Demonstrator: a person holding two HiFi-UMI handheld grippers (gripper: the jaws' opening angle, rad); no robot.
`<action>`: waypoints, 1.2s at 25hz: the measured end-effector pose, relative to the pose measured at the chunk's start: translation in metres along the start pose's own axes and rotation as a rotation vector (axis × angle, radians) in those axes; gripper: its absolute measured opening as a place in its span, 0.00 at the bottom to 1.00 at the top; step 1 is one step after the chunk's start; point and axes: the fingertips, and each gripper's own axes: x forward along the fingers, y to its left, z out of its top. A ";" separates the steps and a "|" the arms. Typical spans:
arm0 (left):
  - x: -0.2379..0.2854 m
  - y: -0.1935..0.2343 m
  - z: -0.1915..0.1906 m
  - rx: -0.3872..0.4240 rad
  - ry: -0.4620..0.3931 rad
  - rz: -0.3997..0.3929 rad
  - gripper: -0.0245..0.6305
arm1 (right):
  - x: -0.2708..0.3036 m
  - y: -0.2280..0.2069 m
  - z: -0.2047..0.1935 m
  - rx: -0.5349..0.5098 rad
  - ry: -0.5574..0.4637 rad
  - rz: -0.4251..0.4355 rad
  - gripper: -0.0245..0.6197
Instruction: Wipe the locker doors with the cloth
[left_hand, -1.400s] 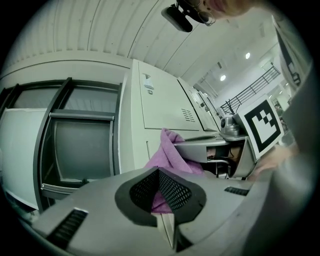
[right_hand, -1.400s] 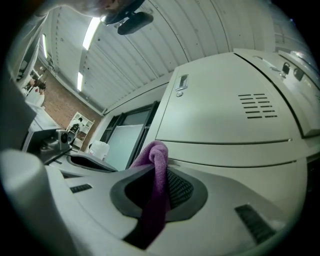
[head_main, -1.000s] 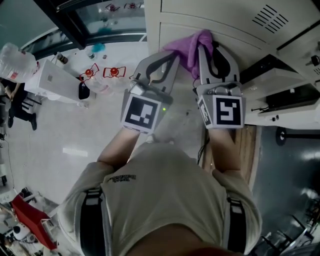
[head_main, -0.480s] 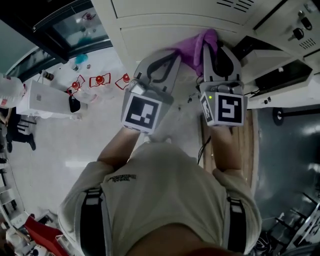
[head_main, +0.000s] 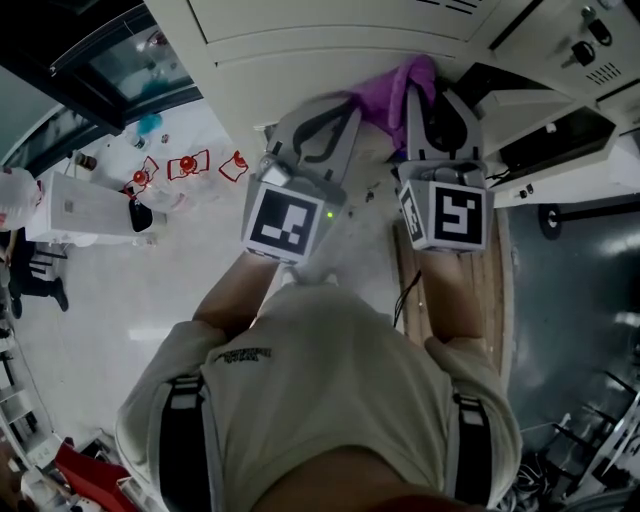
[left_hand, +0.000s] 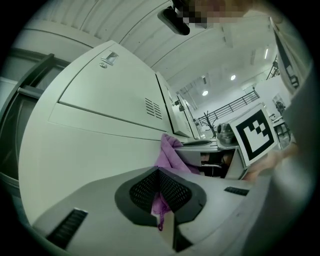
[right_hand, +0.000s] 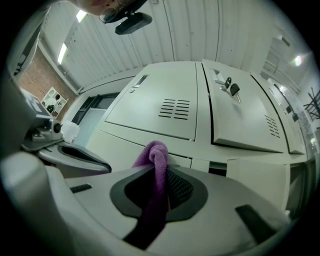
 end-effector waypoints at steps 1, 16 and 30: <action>-0.001 0.000 0.000 0.004 0.000 0.004 0.04 | -0.001 0.002 0.002 0.009 -0.005 0.010 0.11; -0.069 0.046 -0.042 0.003 0.092 0.213 0.04 | 0.010 0.117 -0.014 0.128 -0.026 0.315 0.11; -0.123 0.094 -0.076 -0.011 0.181 0.354 0.04 | 0.033 0.206 -0.034 0.144 0.025 0.458 0.11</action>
